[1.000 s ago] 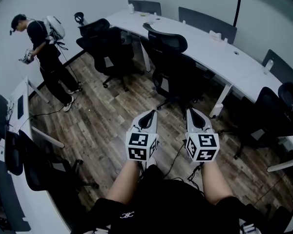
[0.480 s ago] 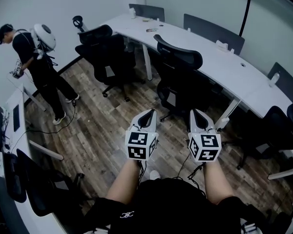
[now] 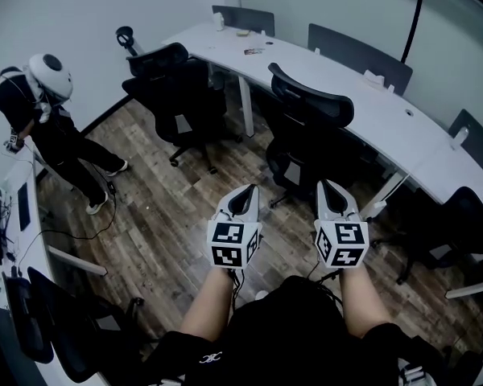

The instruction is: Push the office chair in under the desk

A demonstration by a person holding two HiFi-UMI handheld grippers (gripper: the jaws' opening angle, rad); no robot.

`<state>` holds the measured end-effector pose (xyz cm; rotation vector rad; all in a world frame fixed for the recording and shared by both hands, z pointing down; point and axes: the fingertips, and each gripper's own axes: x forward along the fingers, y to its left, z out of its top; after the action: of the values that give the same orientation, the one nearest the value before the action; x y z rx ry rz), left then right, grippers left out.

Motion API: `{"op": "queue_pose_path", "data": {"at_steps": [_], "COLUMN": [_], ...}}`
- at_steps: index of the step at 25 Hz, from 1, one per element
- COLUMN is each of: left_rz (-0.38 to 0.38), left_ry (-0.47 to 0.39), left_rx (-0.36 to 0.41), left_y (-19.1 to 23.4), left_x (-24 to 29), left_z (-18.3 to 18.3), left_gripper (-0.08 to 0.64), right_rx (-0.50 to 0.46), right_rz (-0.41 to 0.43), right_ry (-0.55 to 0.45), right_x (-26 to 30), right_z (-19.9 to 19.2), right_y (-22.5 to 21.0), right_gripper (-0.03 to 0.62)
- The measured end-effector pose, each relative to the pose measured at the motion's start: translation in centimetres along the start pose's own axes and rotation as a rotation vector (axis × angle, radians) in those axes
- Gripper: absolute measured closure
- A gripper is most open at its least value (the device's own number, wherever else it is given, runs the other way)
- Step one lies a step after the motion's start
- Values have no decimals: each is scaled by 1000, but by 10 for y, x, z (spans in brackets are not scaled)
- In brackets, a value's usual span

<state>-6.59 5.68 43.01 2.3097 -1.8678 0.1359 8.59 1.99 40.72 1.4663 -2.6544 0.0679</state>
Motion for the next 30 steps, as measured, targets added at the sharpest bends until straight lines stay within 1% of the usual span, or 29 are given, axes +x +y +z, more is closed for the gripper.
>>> {"op": "queue_pose_path", "data": {"at_steps": [9,14,17,23,26,30], "left_rz": [21,12,-5,-55,-86,-130], "left_ry": [31,53,61,77,70,78], "left_rx": [23,48,69,110,135,160], "left_y": [38,62,82,121,137,155], "left_x": [23,48,68,128,159,202], "left_z": [-7,-7,-4,12,24,35], "left_gripper": [552,552,552,552,552,553], "right_rx": [7,17,16,25,13,-6], "right_rz": [3,-8,-23,-78,-117,-153], "right_ry": [1,12,12,11,4,29], "right_x": [42,76,99,152,173,198], "right_z": [-7,-13,-11,-3,3,6], "right_y": [0,-3,-6,-27,-43,-60], "right_gripper": [568,563,555,552,549,549]}}
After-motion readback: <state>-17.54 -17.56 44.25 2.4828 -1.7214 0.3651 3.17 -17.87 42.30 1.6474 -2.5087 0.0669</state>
